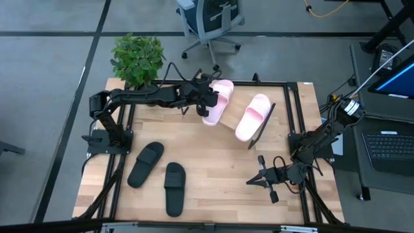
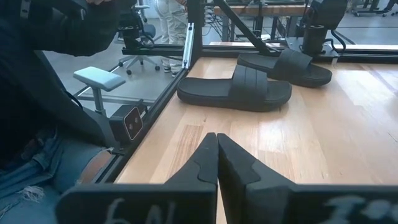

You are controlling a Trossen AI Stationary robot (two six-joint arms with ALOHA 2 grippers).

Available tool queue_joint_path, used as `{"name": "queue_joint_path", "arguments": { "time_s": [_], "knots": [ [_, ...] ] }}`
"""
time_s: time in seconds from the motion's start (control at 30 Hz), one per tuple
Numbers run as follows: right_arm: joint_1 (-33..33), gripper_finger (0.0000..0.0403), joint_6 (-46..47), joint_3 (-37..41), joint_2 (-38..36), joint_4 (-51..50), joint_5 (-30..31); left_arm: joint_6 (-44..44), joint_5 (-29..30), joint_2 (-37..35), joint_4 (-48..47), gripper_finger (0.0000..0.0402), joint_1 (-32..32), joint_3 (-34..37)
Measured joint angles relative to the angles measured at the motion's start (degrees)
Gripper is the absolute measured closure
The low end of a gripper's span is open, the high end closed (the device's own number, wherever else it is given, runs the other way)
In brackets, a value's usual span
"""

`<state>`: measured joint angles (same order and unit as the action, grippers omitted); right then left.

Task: Pick and place slides into the shelf
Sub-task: Put the pink slide on the shelf

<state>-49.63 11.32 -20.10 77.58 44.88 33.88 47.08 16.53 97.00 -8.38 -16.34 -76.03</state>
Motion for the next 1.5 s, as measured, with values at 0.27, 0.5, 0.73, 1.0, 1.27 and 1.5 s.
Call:
{"name": "queue_joint_path", "arguments": {
  "time_s": [0.27, 0.5, 0.73, 1.0, 1.27, 1.5],
  "knots": [
    [0.0, 0.0399, 0.0, 0.0, 0.0, 0.0, 0.0, -0.3, 0.0, 0.0, 4.1, 0.0397, 0.9, 0.0],
    [0.0, 0.0399, 0.0, 0.0, 0.0, 0.0, 0.0, -0.4, 0.0, 0.0, 7.1, 0.0399, 2.5, 0.0],
    [0.0, 0.0399, -1.3, 0.0, 0.0, 0.3, 0.0, -0.4, 0.0, 0.0, 11.8, 0.0399, 3.9, 0.0],
    [0.0, 0.0399, -1.3, 0.0, 0.0, 0.3, 0.0, -1.5, -2.5, 0.6, 12.7, 0.0400, 3.9, 0.0],
    [0.3, 0.0399, -1.3, 0.0, 0.0, 0.6, 0.0, -0.1, -3.7, 1.3, 13.9, 0.0401, 2.7, 0.0],
    [2.0, 0.0399, -1.5, 0.0, 0.0, 0.5, 0.0, -0.1, -5.8, 1.3, 14.4, 0.0401, 1.8, 0.0]
  ]
}}
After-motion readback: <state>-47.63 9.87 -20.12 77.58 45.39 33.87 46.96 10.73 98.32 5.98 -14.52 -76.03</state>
